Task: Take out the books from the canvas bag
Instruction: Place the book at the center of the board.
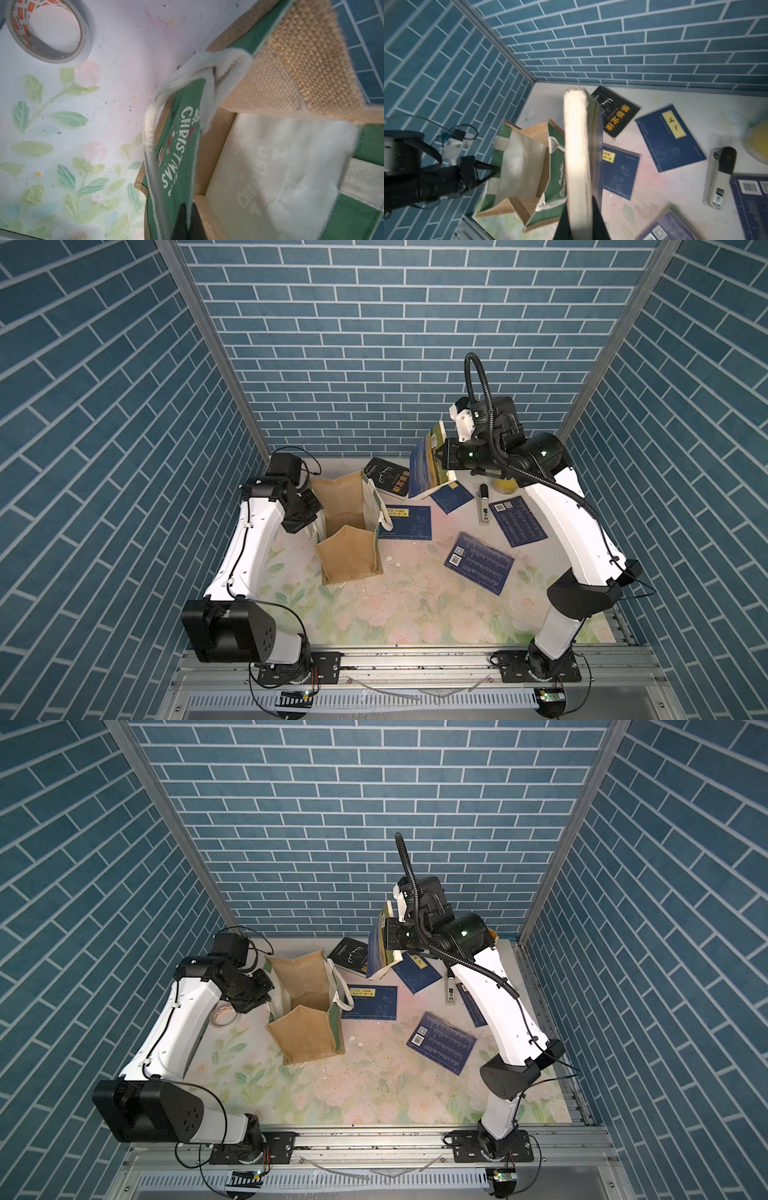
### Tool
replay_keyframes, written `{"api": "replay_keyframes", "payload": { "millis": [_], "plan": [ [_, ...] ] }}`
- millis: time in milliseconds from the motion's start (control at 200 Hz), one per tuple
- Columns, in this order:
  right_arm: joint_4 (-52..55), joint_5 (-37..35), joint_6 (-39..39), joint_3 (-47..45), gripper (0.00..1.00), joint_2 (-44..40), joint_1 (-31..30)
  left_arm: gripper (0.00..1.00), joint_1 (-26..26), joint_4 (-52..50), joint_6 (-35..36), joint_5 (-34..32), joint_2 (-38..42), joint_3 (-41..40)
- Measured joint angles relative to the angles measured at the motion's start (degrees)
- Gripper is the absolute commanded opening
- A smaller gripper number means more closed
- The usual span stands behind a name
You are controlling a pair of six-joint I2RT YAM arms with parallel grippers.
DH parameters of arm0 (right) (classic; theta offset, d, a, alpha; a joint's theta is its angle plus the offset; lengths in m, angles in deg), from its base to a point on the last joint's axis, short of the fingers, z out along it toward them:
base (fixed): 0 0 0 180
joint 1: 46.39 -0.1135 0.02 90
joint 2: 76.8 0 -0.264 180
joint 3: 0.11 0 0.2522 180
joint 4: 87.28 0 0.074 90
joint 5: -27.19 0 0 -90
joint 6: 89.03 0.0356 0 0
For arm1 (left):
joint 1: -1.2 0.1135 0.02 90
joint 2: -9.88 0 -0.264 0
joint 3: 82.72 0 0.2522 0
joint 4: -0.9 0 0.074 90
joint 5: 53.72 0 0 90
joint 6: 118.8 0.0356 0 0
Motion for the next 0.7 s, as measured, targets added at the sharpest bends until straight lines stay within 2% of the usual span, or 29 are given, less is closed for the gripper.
{"api": "replay_keyframes", "payload": {
  "millis": [415,700],
  "plan": [
    [8.6,-6.8,-6.7,-20.3,0.0,1.6,-11.1,0.0,4.2,3.6,-2.4,-0.8,-6.9,4.9],
    [10.7,-11.0,-9.9,-22.2,0.0,5.3,-16.1,0.0,5.6,5.2,-3.1,-0.2,-8.5,5.4]
  ]
}}
